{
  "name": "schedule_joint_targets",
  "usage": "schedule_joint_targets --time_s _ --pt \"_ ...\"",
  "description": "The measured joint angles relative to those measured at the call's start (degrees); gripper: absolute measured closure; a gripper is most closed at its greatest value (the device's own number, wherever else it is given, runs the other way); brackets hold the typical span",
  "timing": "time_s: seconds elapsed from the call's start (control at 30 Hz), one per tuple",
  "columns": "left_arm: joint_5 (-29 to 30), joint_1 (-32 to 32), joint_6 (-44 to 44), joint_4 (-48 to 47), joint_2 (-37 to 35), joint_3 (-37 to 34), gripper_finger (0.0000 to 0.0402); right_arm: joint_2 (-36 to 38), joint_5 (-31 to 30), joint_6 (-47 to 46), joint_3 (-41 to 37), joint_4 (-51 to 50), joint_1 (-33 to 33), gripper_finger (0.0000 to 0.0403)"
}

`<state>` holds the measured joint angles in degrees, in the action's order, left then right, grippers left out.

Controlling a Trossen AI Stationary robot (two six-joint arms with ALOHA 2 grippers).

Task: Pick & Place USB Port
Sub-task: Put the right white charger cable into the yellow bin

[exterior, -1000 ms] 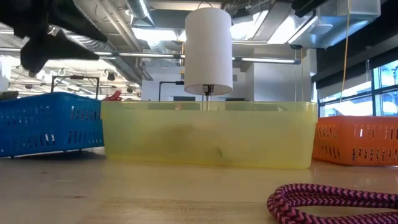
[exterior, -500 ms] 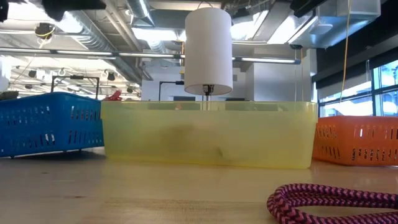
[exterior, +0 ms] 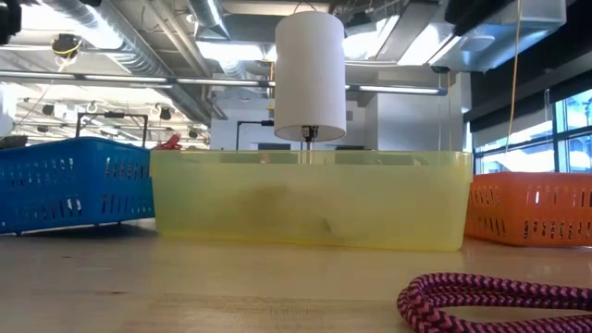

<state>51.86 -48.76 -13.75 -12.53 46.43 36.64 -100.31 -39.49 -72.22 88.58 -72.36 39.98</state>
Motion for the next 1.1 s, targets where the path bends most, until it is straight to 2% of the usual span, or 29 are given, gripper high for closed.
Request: schedule_joint_targets --time_s 0.1,0.23,0.33,0.53,0.83,1.1 --pt "0.10 -2.49 1.19 0.96 2.06 0.00 0.0207 -0.01 5.71 -2.43 0.00 0.35 0.47 0.0244" --pt "3.68 -5.78 2.55 2.17 4.52 0.00 0.0221 -1.27 14.56 -5.46 0.02 1.29 2.78 0.0244" --pt "5.18 -7.46 2.25 2.70 5.56 0.00 0.0230 -2.99 20.28 -12.91 0.02 1.29 5.89 0.0244" --pt "6.31 -8.69 1.13 6.37 6.78 0.02 0.0237 -7.42 26.58 -33.55 0.02 1.49 13.34 0.0244" --pt "5.60 -8.69 1.04 8.21 6.84 0.02 0.0239 -13.54 27.67 -50.21 0.02 3.01 20.76 0.0244" --pt "5.63 -8.47 1.04 8.25 6.83 0.02 0.0238 -19.03 27.64 -52.03 0.02 6.84 21.83 0.0244"
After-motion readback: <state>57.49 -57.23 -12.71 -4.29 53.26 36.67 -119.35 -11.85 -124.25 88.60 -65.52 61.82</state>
